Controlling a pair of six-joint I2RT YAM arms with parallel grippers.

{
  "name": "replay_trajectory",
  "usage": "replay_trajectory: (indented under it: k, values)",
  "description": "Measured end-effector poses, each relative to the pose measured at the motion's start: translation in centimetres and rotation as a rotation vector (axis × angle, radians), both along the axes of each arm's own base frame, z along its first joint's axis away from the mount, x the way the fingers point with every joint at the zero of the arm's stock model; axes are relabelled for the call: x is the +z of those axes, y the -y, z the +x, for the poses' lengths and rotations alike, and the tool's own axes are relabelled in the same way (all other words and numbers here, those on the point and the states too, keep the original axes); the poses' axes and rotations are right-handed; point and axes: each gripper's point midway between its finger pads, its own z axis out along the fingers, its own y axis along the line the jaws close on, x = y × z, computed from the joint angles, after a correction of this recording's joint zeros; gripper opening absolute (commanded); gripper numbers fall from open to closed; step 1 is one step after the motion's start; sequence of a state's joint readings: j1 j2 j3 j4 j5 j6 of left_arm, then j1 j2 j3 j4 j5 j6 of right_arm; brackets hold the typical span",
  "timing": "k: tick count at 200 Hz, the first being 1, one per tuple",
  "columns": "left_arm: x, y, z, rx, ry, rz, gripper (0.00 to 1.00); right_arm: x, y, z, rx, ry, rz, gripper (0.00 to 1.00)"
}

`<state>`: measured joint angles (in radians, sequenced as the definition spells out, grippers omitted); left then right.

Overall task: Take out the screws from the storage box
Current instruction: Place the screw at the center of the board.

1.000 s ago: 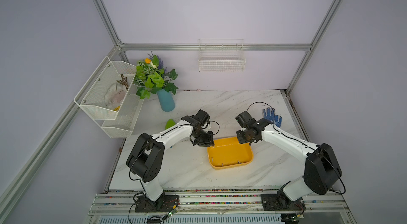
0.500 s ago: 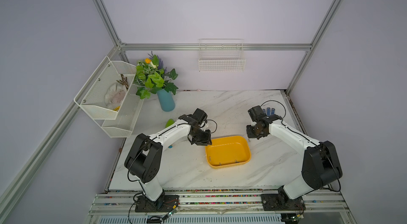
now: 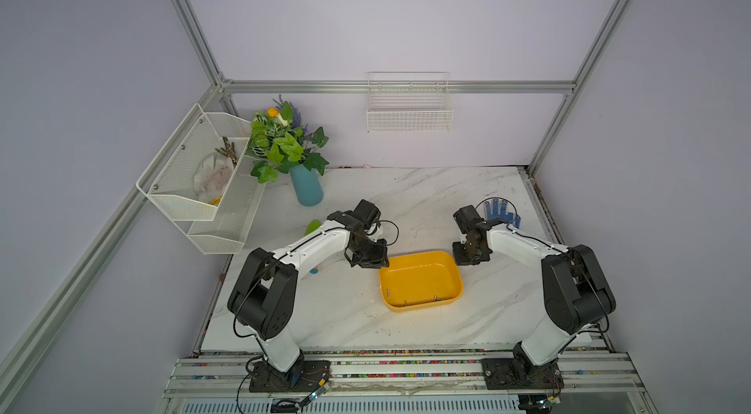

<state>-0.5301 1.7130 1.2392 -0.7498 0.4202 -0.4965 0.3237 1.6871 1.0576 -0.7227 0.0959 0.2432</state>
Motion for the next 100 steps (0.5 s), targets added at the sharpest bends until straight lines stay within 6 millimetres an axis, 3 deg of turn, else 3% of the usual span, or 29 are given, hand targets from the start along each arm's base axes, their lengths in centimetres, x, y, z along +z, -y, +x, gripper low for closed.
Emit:
replay_trajectory:
  k: [27,51,100]
  values:
    - [0.0,0.0,0.0,0.0,0.0,0.0,0.32,-0.6,0.2,-0.1,-0.003,-0.016,-0.006,0.08]
    - [0.0,0.0,0.0,0.0,-0.001,0.0,0.32,-1.3,0.3,-0.3,-0.002,-0.037,-0.013,0.18]
    - [0.2,-0.1,0.0,0.001,0.003,0.001,0.32,-1.3,0.3,-0.3,0.0,-0.037,-0.015,0.24]
